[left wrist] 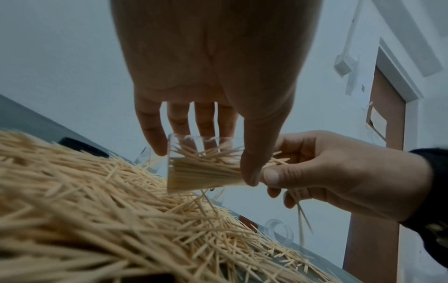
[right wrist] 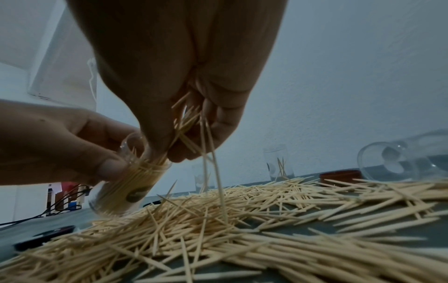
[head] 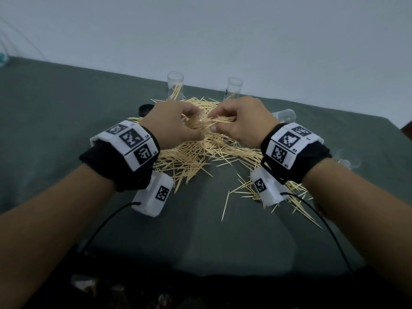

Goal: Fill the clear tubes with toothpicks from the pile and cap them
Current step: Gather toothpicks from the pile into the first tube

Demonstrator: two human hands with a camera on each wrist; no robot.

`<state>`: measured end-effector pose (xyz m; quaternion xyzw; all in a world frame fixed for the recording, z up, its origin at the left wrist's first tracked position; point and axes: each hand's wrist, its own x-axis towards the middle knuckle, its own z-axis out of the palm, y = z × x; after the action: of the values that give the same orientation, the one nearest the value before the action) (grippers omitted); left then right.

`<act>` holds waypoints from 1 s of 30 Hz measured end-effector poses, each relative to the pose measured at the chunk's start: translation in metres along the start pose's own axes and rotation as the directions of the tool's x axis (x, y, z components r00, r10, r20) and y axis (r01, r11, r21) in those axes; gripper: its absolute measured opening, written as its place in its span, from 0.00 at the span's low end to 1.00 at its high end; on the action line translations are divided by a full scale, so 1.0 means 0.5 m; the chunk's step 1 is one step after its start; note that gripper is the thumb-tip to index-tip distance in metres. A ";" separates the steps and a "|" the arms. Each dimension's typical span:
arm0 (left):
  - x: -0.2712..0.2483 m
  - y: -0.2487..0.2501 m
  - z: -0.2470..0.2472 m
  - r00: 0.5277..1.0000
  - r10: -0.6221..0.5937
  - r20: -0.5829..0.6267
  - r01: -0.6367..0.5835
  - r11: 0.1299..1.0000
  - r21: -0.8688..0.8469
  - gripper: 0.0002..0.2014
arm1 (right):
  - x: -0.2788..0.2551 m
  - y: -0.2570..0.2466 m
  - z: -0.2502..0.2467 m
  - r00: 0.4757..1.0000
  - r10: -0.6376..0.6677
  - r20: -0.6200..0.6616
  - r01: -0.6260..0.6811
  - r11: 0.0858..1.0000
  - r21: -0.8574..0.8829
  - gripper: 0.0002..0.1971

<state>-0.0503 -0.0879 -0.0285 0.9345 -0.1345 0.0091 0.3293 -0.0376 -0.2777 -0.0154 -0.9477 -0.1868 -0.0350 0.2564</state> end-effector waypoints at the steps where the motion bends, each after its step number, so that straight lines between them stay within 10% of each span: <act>1: -0.001 0.001 0.000 1.000 0.008 0.003 -0.008 1.000 -0.003 0.24 | 0.000 0.000 0.001 1.000 -0.003 -0.005 0.003 1.000 -0.011 0.11; 30: 0.007 -0.011 0.001 0.999 0.014 0.031 -0.012 0.997 -0.070 0.26 | 0.007 0.013 0.011 0.995 -0.049 -0.088 0.048 0.999 -0.014 0.16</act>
<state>-0.0454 -0.0849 -0.0318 0.9216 -0.1460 -0.0081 0.3595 -0.0322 -0.2792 -0.0225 -0.9419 -0.1979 -0.0840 0.2579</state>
